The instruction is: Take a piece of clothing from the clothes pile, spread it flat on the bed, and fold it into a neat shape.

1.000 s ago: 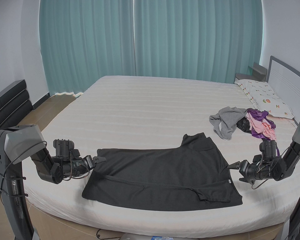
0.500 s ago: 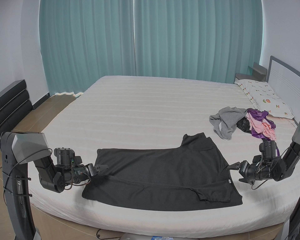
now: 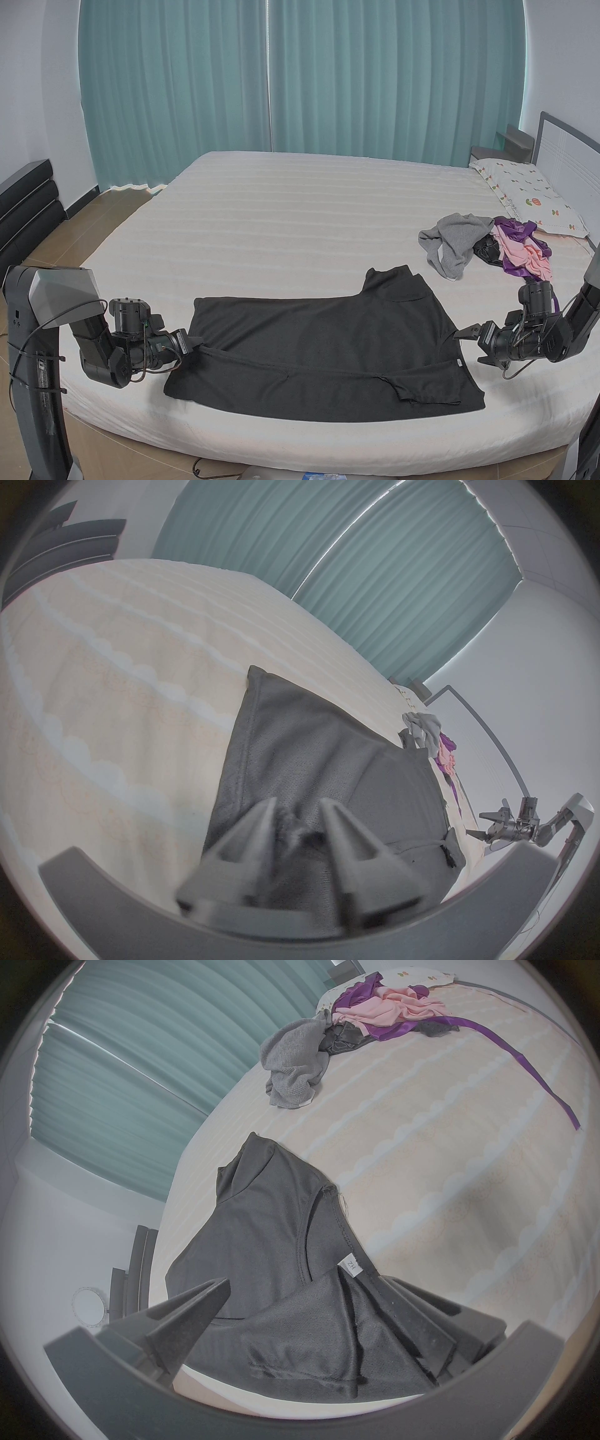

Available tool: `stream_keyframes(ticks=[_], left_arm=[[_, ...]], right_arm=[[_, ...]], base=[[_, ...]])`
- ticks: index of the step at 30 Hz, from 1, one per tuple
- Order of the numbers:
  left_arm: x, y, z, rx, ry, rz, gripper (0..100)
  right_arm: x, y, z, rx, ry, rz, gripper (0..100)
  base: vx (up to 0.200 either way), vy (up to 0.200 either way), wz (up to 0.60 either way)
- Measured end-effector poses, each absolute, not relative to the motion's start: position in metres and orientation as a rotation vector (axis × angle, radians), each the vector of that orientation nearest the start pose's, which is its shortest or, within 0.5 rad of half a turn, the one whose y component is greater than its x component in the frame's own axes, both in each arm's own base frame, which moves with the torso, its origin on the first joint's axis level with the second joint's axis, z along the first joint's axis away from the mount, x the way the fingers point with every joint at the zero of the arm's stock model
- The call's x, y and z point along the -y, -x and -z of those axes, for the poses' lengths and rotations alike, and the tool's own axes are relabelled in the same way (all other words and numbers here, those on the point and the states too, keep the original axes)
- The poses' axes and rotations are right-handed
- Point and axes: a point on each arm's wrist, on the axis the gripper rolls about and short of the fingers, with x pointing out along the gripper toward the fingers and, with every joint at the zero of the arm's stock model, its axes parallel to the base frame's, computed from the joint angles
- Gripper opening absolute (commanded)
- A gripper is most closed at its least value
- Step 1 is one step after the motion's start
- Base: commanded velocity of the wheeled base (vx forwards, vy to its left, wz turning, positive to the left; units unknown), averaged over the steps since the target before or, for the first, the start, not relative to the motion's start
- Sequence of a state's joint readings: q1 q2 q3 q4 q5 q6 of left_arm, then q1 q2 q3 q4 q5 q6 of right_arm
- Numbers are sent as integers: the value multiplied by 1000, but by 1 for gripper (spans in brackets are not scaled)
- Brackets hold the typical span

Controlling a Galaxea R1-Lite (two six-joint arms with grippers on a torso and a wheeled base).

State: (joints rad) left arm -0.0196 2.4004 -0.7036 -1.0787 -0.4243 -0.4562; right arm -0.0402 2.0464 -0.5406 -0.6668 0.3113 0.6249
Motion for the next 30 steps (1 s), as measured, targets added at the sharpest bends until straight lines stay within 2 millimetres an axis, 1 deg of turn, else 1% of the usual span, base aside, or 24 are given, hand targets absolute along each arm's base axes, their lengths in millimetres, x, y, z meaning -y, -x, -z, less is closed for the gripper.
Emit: stream_keyframes(ticks=[7, 11, 15, 21, 27, 30], left_arm=[[12, -355, 39, -688, 545, 196, 0], [12, -352, 39, -694, 546, 184, 0], [13, -347, 33, -699, 573, 177, 0], [15, -342, 24, -691, 604, 173, 0], [16, -340, 20, -690, 609, 173, 0], [16, -338, 20, -694, 610, 172, 0]], right_arm=[[7, -292, -22, -882, -734, 17, 100], [7, -293, -21, -884, -727, 14, 100], [8, -294, -19, -875, -687, -11, 100], [10, -299, -13, -864, -608, -109, 100], [12, -300, -3, -885, -565, -235, 100], [13, -301, 3, -900, -556, -261, 100]], base=[[0, 0, 0], [0, 0, 0], [0, 0, 0], [0, 0, 0], [0, 0, 0], [0, 0, 0]])
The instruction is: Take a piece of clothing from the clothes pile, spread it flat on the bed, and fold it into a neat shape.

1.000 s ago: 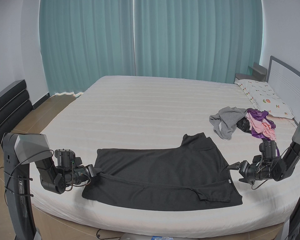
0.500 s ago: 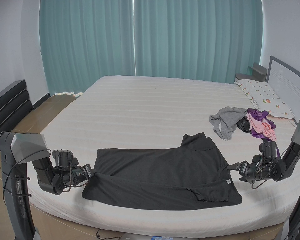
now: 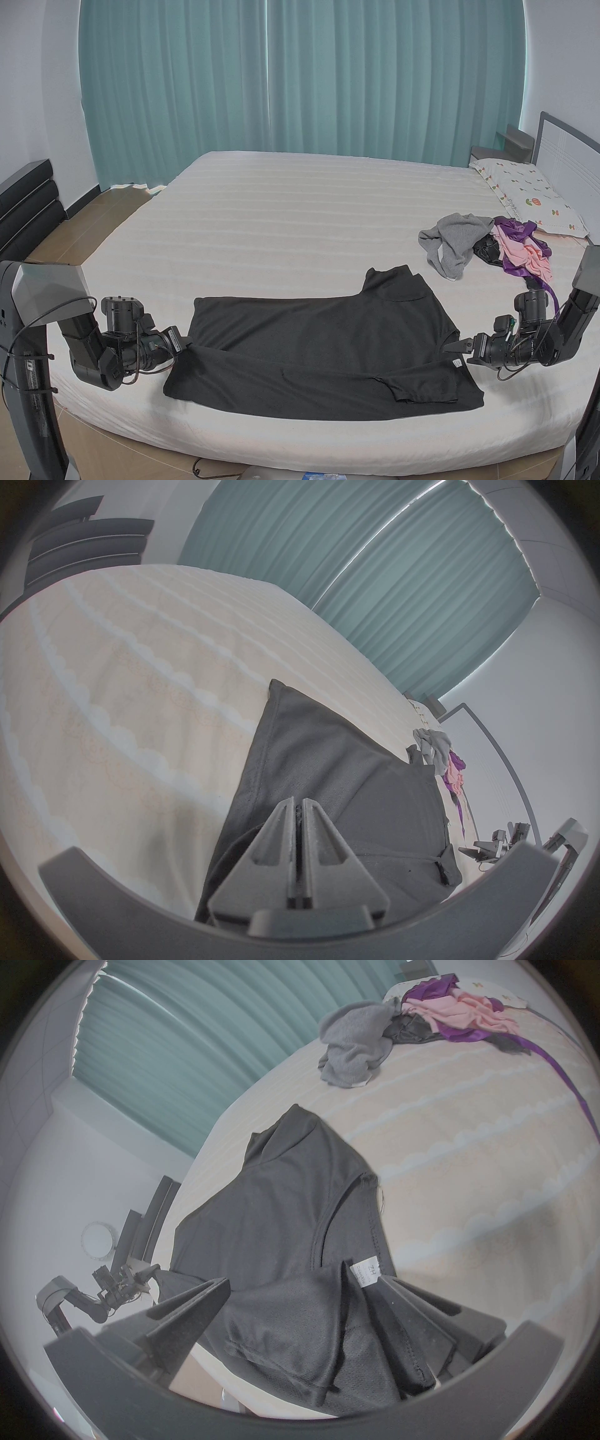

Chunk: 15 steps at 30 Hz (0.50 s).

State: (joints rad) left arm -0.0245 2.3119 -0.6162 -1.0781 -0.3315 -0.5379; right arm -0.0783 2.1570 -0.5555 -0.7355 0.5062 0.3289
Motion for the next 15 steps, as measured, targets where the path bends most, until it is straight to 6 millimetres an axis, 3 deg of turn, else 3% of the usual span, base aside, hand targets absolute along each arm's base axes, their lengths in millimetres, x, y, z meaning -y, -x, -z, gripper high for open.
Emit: stream_keyframes(ticks=[15], left_arm=[[18, -337, 19, -700, 634, 169, 0]], right_arm=[[11, -314, 24, -901, -569, -325, 100]], base=[[0, 0, 0]])
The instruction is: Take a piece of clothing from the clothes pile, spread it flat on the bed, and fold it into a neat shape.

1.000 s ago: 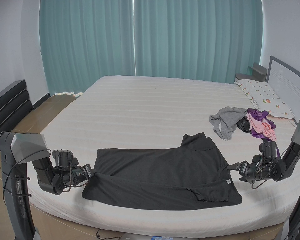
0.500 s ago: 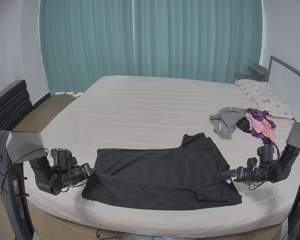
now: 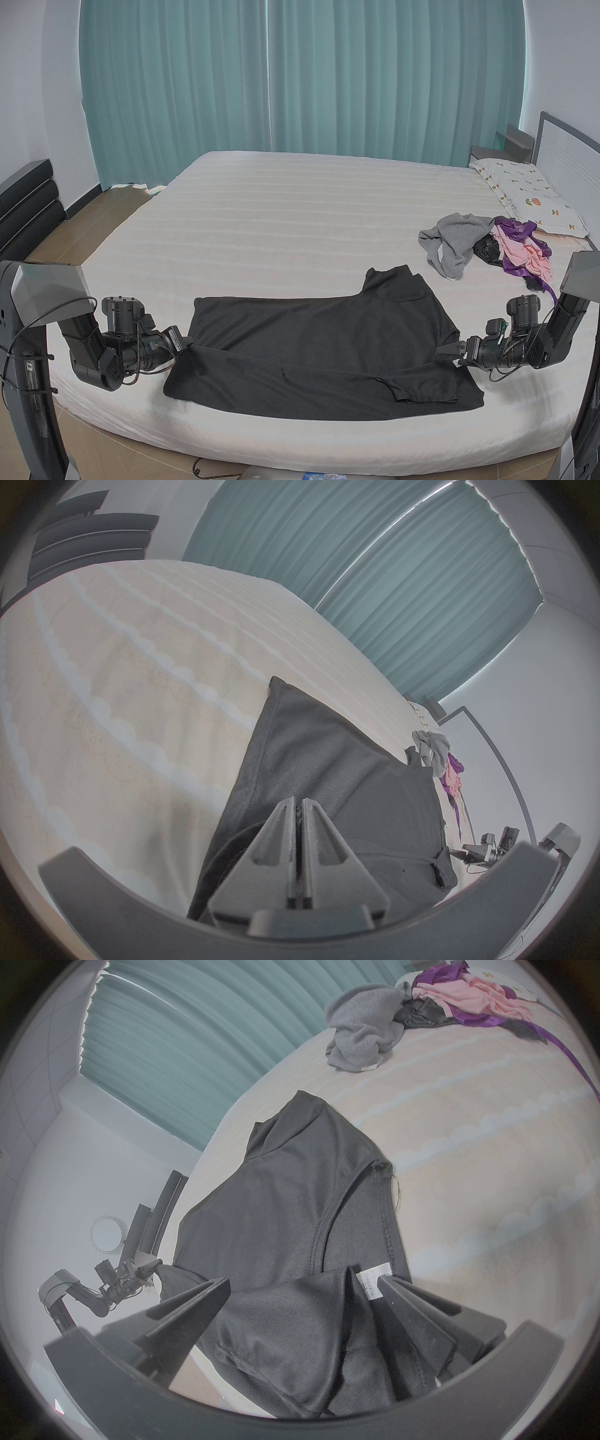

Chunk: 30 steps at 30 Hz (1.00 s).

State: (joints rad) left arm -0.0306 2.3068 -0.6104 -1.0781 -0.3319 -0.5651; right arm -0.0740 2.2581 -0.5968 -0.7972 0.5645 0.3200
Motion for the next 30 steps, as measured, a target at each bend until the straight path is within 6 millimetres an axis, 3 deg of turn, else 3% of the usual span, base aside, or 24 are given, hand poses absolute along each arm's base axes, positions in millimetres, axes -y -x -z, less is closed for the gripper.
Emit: stream_keyframes(ticks=[10, 11, 22, 30], left_arm=[[18, -337, 19, -701, 636, 169, 0], [18, -337, 19, -701, 636, 168, 0], [17, -336, 19, -701, 637, 167, 0], [17, -332, 16, -706, 650, 161, 0]], right_arm=[[9, -319, 31, -890, -556, -332, 100], [8, -319, 32, -887, -550, -334, 0], [8, -314, 39, -900, -494, -331, 0], [14, -312, 30, -874, -503, -309, 0]], base=[[0, 0, 0], [0, 0, 0], [0, 0, 0], [0, 0, 0]])
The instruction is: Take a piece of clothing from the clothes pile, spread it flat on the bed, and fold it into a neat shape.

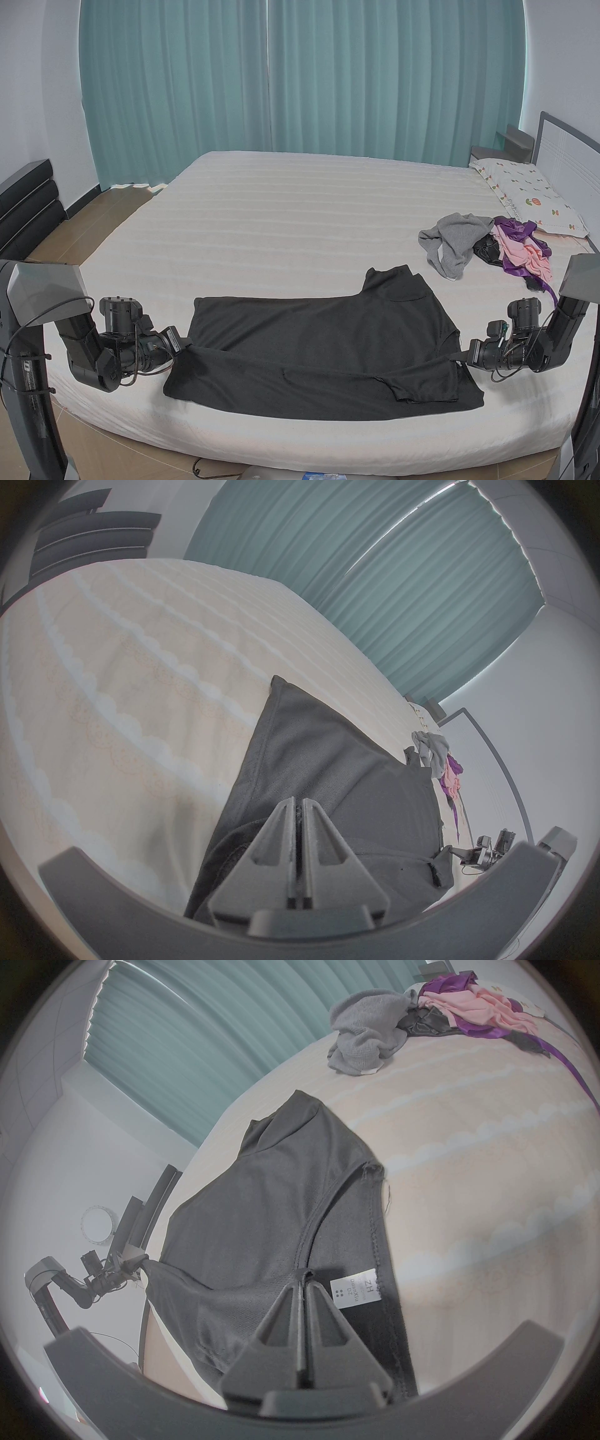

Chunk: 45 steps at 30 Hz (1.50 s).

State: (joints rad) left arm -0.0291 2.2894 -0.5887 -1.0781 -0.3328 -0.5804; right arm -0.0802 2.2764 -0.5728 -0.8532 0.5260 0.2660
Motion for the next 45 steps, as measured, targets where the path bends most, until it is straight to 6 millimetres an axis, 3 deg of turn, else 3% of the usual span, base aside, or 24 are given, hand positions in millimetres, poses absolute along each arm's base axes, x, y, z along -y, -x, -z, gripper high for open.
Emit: stream_keyframes(ticks=[13, 28, 45], left_arm=[[14, -310, -3, -701, 688, 143, 0], [13, -270, -21, -722, 689, 128, 0], [11, -233, -32, -743, 686, 110, 0]], right_arm=[[24, -282, -5, -821, -520, -287, 0], [30, -241, -41, -748, -544, -316, 0], [26, -205, -51, -743, -542, -322, 0]], base=[[0, 0, 0], [0, 0, 0], [0, 0, 0]])
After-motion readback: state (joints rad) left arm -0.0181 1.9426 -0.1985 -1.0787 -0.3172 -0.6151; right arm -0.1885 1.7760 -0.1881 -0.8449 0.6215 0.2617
